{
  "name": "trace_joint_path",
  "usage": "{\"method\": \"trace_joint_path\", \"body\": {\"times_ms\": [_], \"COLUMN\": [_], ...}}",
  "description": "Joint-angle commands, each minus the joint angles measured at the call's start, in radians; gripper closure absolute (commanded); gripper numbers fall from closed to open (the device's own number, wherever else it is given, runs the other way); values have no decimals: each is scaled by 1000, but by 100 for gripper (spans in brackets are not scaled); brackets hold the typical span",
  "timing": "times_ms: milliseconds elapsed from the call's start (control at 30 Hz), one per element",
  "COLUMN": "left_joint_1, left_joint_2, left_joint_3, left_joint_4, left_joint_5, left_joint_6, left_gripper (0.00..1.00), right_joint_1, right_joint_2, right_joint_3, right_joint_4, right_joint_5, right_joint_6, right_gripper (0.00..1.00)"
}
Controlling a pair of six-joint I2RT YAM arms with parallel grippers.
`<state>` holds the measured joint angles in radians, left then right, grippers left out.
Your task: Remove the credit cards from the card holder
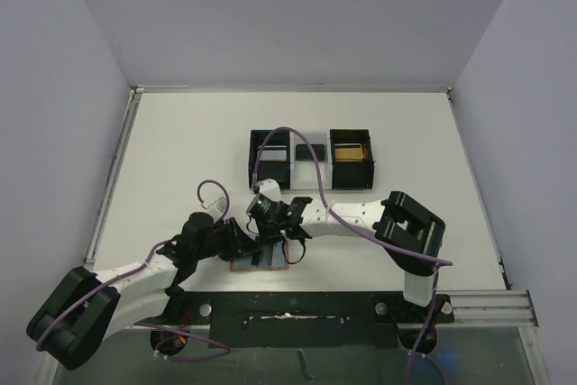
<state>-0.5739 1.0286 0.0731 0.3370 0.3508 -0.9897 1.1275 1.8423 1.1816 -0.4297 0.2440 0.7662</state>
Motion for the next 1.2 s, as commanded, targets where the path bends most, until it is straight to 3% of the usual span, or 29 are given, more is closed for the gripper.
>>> {"method": "trace_joint_path", "body": {"times_ms": [0,200,600,900,1167], "left_joint_1": [3,5,11,13,12], "left_joint_2": [38,38,-182,-142,-149], "left_joint_3": [29,30,38,5,7], "left_joint_4": [6,1,-274,-156,-133], "left_joint_5": [34,13,-152,-94,-88], "left_joint_6": [23,14,50,20,8], "left_gripper": [71,100,100,100,100], "right_joint_1": [6,6,-1,-35,-45], "right_joint_2": [-26,-31,-41,-175,-265], "right_joint_3": [-20,-22,-12,-7,-254], "right_joint_4": [-10,-15,-13,44,379], "right_joint_5": [2,9,10,-33,-240], "right_joint_6": [-4,-4,-21,-28,163], "right_gripper": [67,67,64,44,50]}}
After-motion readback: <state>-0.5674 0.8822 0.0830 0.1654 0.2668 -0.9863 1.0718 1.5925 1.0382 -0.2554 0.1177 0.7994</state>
